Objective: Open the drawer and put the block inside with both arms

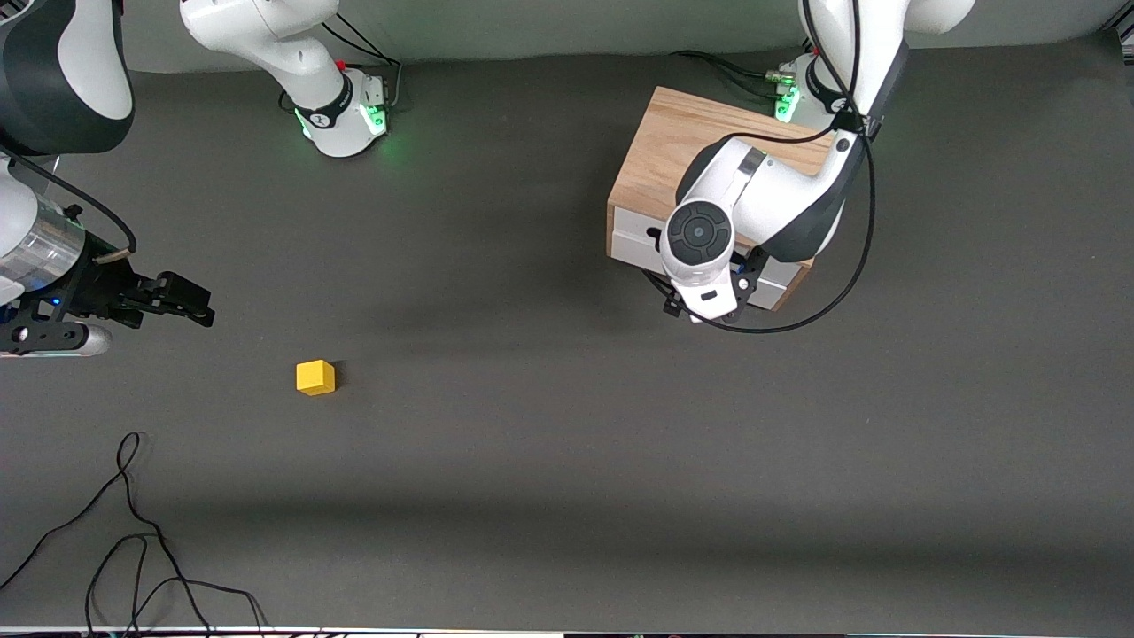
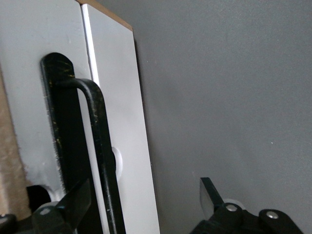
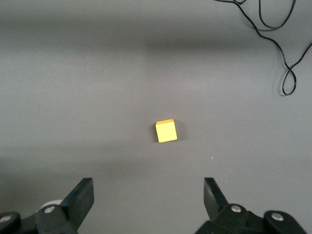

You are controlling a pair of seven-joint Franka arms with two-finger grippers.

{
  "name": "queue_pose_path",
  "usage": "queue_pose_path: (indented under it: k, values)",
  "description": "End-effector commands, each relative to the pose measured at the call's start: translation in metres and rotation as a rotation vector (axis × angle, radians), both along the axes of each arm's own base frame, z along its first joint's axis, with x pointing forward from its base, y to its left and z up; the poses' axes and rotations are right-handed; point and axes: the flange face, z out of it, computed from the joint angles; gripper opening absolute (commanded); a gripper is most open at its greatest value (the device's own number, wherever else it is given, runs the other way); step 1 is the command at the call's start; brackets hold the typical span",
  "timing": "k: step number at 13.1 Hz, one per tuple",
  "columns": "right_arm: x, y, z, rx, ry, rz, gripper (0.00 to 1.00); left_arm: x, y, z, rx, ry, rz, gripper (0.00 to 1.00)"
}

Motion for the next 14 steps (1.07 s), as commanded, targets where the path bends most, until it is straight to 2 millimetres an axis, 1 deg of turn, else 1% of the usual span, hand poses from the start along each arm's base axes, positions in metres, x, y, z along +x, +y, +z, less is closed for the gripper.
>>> queue_pose_path:
  k: [1,4,8,11,14]
  values:
    - [0.001,0.001,0.0,0.003,0.005,-0.021,1.0,0.002,-0.001,-0.004,0.008,-0.014,0.018,1.0]
    - [0.001,0.001,0.0,0.003,0.005,-0.021,1.0,0.003,-0.002,-0.01,0.017,-0.011,0.014,1.0]
    - [0.001,0.0,0.0,0.003,0.005,-0.022,1.0,0.008,-0.001,-0.01,0.017,-0.016,0.014,1.0]
    - [0.001,0.002,0.002,0.004,0.002,-0.019,1.0,0.017,-0.002,-0.006,0.01,-0.032,0.022,1.0]
    - [0.001,0.002,0.001,0.004,0.002,-0.019,1.0,0.023,-0.004,-0.01,0.012,-0.036,0.021,1.0]
